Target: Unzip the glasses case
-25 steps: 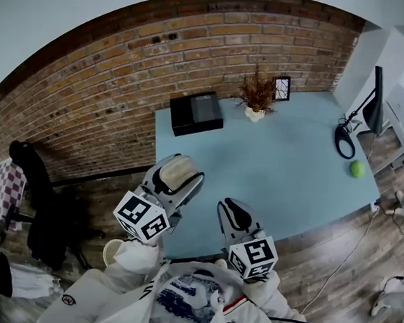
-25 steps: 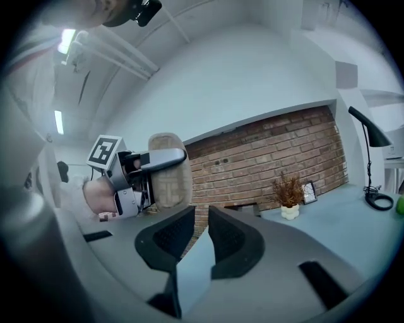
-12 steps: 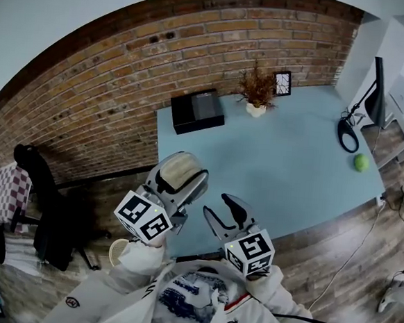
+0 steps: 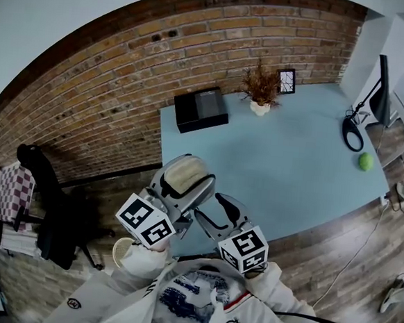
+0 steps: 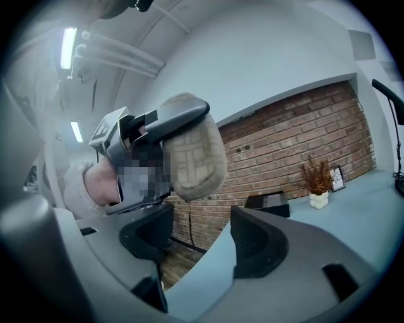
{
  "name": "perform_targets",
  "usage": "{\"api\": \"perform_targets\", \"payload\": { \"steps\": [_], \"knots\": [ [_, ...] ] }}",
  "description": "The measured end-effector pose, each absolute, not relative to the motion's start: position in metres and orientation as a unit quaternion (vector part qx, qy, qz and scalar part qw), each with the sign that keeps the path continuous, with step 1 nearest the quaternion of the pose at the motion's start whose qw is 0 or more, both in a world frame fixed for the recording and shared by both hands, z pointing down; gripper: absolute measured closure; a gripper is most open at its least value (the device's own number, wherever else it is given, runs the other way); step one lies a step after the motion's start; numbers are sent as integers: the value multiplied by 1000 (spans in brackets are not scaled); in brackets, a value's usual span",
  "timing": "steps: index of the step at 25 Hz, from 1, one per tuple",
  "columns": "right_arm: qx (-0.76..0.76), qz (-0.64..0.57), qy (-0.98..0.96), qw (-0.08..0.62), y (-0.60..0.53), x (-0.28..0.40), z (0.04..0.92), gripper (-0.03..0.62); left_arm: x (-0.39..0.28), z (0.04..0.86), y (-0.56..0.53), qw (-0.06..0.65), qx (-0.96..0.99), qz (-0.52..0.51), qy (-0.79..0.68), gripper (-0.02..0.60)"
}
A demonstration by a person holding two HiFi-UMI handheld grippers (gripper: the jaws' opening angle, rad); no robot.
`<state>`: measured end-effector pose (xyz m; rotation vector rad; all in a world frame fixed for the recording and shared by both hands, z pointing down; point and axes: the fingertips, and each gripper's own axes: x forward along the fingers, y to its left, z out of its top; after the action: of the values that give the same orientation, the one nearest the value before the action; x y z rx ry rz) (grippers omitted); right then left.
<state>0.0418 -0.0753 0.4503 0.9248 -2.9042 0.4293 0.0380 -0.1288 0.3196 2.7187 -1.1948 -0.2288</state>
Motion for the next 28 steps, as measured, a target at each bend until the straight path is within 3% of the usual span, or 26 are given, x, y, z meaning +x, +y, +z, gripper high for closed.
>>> {"api": "perform_targets", "payload": {
  "steps": [28],
  "knots": [
    [260,132,-954,67,-54,22,467,342,53,313,-109,87,914,-93,-385,268]
  ]
}}
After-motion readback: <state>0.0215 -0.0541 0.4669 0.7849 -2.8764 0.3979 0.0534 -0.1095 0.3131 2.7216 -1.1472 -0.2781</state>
